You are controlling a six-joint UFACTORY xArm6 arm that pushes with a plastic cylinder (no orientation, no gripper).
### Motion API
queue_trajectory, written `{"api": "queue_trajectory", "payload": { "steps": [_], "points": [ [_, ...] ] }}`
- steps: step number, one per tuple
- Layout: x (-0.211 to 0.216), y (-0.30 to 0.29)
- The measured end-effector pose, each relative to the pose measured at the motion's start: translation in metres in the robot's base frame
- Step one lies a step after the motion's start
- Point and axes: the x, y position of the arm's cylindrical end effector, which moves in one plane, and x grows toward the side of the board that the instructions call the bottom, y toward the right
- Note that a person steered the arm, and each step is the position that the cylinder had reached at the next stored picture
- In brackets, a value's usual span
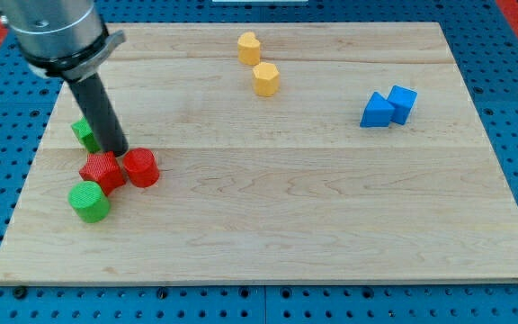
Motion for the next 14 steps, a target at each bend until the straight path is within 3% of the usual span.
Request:
{"api": "queue_trajectory", "payload": {
  "steps": [2, 5, 8, 10, 11, 12, 14],
  "points": [
    [-0.002, 0.057],
    [-0.002, 0.056],
    [-0.032, 0.069],
    [-0.058, 0.191],
    [-0.07, 0.212],
    [-0.07, 0.196],
    [-0.076, 0.02]
  ]
}}
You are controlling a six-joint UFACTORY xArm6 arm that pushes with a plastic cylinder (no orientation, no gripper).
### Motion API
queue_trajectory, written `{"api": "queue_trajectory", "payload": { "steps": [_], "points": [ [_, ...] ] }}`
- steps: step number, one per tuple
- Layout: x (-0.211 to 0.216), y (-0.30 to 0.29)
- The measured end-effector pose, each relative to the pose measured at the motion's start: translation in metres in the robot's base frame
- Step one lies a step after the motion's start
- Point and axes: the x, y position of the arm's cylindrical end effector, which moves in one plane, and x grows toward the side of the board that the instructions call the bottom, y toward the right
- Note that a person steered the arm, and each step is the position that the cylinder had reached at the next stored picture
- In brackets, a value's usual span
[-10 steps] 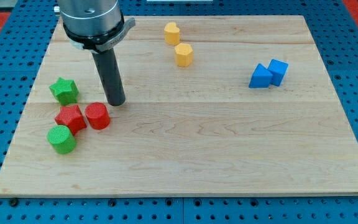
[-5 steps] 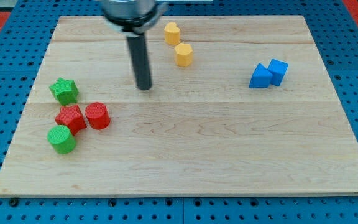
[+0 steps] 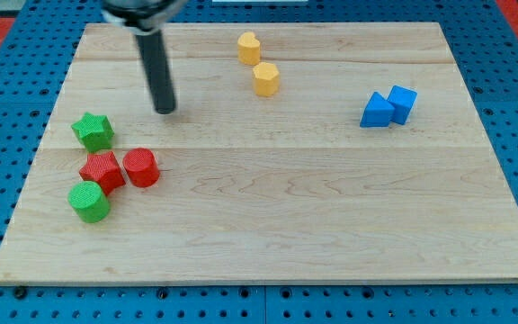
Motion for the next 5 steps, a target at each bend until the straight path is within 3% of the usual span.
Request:
{"api": "queue_trajectory", "payload": {
  "steps": [2, 4, 5],
  "points": [
    [-0.041, -0.004],
    [-0.038, 0.075],
    [-0.019, 0.075]
  ]
}}
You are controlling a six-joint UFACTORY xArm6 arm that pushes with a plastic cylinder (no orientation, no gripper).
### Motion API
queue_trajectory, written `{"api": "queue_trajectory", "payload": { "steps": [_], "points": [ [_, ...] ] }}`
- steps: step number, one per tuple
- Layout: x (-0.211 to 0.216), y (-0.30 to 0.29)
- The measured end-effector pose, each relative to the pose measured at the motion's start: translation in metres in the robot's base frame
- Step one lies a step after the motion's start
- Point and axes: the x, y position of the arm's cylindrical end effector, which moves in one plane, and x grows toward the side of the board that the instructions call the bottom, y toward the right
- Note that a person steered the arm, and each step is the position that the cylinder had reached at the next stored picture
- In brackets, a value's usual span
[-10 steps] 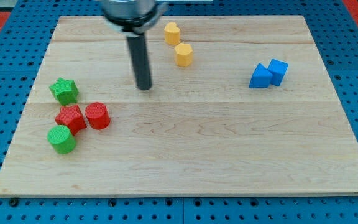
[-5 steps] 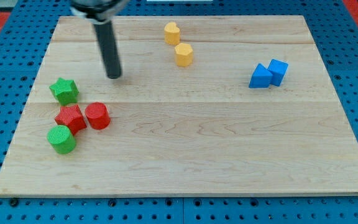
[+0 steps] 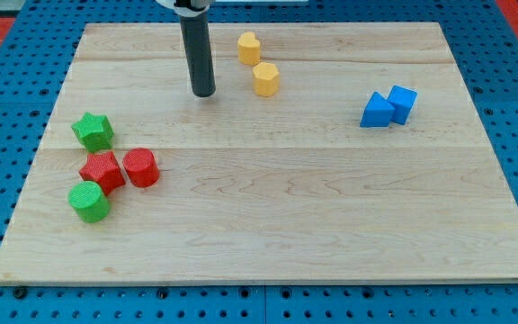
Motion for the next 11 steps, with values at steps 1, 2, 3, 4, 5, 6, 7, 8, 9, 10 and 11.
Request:
{"api": "queue_trajectory", "payload": {
  "steps": [1, 2, 3, 4, 5, 6, 7, 8, 9, 10, 11],
  "points": [
    [0.017, 0.004],
    [0.017, 0.011],
    [0.017, 0.017],
    [0.017, 0.024],
    [0.008, 0.022],
    [-0.019, 0.011],
    [-0.028, 0.018],
    [-0.028, 0.047],
    [-0.031, 0.048],
    [-0.037, 0.028],
    [-0.019, -0.051]
  ]
}}
